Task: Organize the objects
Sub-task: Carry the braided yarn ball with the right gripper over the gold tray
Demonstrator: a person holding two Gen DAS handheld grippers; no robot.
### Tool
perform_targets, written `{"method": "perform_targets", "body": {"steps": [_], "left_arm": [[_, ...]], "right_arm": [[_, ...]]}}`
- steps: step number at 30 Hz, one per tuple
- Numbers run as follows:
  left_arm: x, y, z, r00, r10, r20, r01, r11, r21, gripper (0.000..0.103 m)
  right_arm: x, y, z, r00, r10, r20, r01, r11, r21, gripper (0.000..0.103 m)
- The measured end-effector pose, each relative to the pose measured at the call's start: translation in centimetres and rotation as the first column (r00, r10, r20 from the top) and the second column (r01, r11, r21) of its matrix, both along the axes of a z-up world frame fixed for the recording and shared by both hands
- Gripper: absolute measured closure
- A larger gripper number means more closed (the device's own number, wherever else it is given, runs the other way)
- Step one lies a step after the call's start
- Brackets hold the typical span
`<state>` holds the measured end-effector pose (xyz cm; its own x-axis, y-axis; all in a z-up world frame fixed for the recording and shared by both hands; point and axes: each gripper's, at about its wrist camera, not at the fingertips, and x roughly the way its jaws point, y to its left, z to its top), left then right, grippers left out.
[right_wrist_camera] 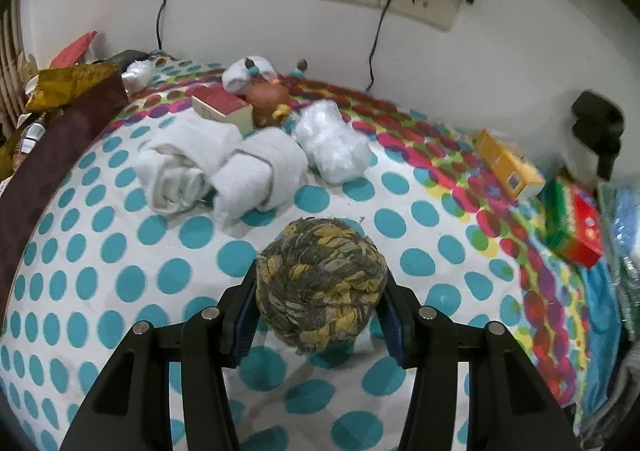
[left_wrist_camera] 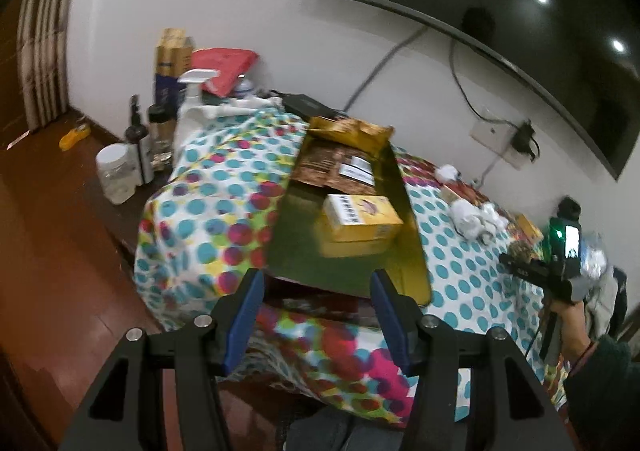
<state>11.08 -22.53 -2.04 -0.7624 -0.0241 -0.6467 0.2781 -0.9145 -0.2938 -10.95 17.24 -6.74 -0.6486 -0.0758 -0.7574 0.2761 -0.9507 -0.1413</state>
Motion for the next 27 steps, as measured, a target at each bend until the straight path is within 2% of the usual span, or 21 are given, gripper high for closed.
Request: {"method": "perform_targets", "body": {"steps": [4,8,13,19,23,27], "left_arm": [[1.2,-2.0,-0.5,0.999,0.044,-0.011,-0.044,0.998,0.049,0.046],[1.8,-3.1,-1.3,0.998,0.068,0.002,-0.068,0.995,0.07,0.046],[2.5,-3.8,-2.1,0.997,0.068,0.025,-0.07,0.994,0.079,0.046],[3.9,-4.7,-3.0,0.994,0.103,0.041,-0.107,0.99,0.093,0.046],[4.7,-5.1,-3.7,0.992,0.112,0.06,-0.117,0.988,0.1,0.046],[4.8,-5.7,-4.1,0.99,0.121,0.078,-0.129,0.986,0.109,0.046]], "right_arm": [[1.9,-2.4,2.9,0.998,0.045,-0.033,-0.047,0.998,-0.045,0.054],[3.8,-7.1,6.0,0.987,0.147,-0.063,-0.152,0.983,-0.101,0.054],[6.1,-15.6,8.2,0.942,0.322,-0.09,-0.331,0.937,-0.113,0.054],[6.8,-24.2,6.8,0.898,0.439,-0.044,-0.441,0.894,-0.084,0.054],[5.8,-27.7,5.1,0.894,0.449,0.009,-0.447,0.892,-0.065,0.054],[5.0,-29.2,4.3,0.902,0.428,0.047,-0.426,0.903,-0.055,0.054]]}}
